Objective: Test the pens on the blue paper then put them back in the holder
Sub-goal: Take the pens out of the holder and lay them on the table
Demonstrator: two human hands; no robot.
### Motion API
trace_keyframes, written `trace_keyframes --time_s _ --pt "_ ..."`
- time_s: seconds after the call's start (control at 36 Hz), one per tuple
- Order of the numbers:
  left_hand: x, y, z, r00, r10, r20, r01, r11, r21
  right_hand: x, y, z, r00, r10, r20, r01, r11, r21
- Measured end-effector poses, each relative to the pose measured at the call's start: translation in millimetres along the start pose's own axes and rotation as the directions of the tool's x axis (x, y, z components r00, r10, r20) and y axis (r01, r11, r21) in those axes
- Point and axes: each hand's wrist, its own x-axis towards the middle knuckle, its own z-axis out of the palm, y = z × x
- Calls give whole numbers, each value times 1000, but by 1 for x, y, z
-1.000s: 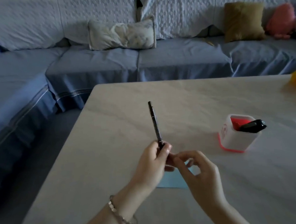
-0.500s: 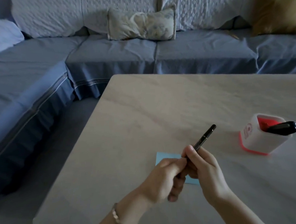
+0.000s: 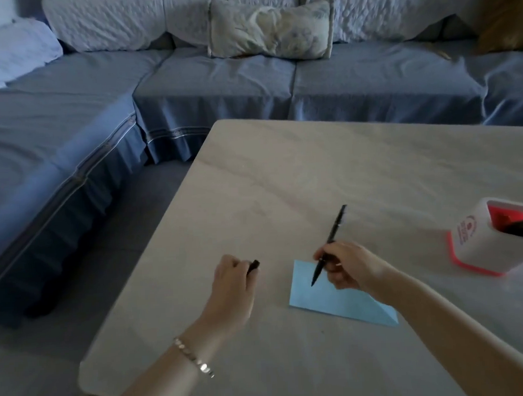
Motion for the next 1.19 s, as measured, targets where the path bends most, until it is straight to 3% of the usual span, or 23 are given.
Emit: trace_keyframes --time_s 0.11,0.19,0.39,0.5,0.69,0.83,0.97,1.06,1.19 --pt "21 -2 3 992 -98 -83 85 986 -143 30 -10 15 997 2 80 16 975 -224" --pt "29 -5 6 960 -234 -154 189 947 -261 53 -19 29 994 -33 106 79 881 -467" --pt "36 -17 9 935 -273 -226 242 958 -153 93 -17 77 990 -108 85 135 654 -745" --pt "36 -17 6 937 -252 -242 218 963 -156 101 -4 91 979 -199 35 157 644 -749" --pt "41 -15 8 962 -238 -138 207 957 -205 87 0 85 968 -252 -20 158 667 -728" --pt "41 -9 9 965 -217 -148 209 976 -66 57 -3 48 941 -337 -36 196 626 -754" --pt "39 19 11 979 -120 -167 136 987 86 2 -13 -25 843 -534 -60 165 364 -917" --pt "43 45 20 994 -46 -95 53 996 70 -30 -20 -79 776 -612 -153 56 309 -949" --pt "41 90 38 991 93 92 -93 996 4 -74 -23 -162 551 -765 -334 -178 283 -942"
